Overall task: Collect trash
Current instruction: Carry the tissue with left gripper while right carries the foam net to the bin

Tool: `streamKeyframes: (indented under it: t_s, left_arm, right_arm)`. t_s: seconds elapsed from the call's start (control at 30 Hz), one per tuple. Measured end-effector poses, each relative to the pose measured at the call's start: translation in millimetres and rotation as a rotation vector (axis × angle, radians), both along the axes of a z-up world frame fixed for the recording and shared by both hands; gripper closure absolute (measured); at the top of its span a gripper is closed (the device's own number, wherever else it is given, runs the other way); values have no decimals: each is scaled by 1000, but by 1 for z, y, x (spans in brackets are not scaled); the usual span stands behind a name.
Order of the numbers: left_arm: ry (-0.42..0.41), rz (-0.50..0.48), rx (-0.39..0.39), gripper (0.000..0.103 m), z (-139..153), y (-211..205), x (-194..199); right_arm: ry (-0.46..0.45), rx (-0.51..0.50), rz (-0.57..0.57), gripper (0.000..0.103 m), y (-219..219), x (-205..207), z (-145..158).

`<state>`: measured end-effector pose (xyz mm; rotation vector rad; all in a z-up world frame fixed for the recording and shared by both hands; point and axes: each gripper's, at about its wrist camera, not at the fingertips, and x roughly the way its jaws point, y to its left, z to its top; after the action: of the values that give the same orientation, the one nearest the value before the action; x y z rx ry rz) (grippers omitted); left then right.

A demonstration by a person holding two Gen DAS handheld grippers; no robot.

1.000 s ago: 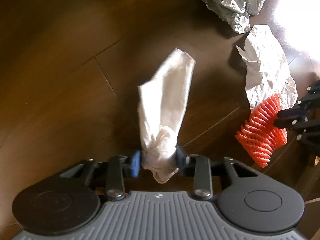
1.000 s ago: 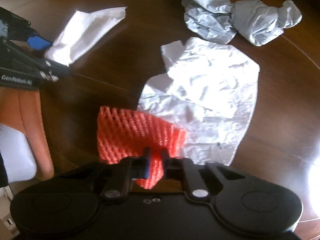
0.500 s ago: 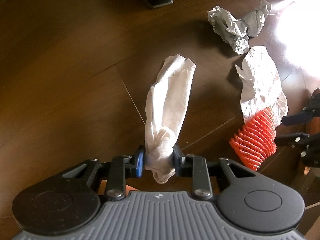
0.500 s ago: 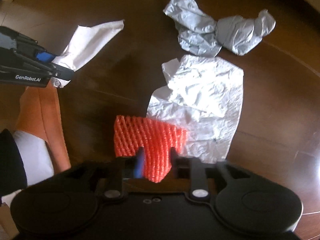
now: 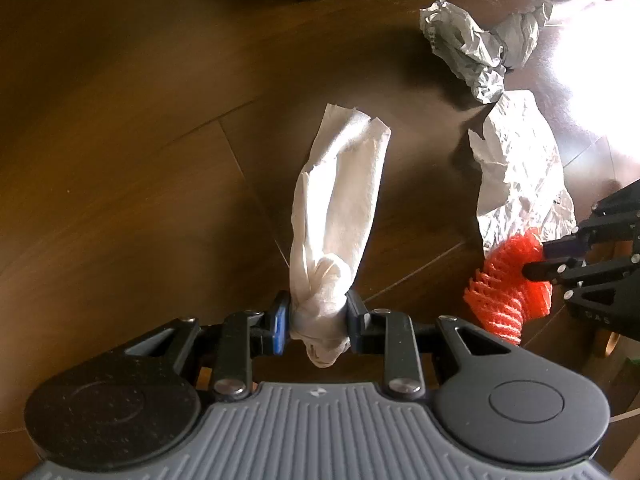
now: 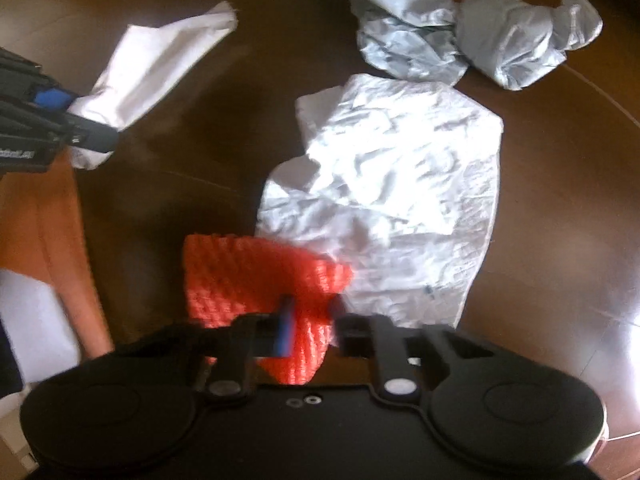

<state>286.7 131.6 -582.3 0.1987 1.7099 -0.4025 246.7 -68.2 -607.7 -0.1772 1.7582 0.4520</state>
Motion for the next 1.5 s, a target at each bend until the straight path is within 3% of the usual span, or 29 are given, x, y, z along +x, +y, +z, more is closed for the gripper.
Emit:
streamKeyframes:
  t_s: [0.3, 0.57, 0.8, 1.17, 1.5]
  left_arm:
    - [-37, 28, 1, 75, 31, 13, 9]
    - [-145, 129, 30, 75, 97, 43, 27]
    - [-264, 195, 62, 75, 179, 65, 29]
    - [-528, 250, 132, 75, 324, 88, 15]
    - [-775, 281, 100, 75, 459, 69, -5]
  right_arm:
    - [-79, 39, -9, 96, -13, -6, 43]
    - [-222, 25, -62, 97, -32, 2, 126]
    - [-385, 22, -128, 96, -48, 6, 209]
    - [-658, 89, -186, 97, -60, -13, 347]
    - [-924, 175, -234, 97, -80, -34, 480]
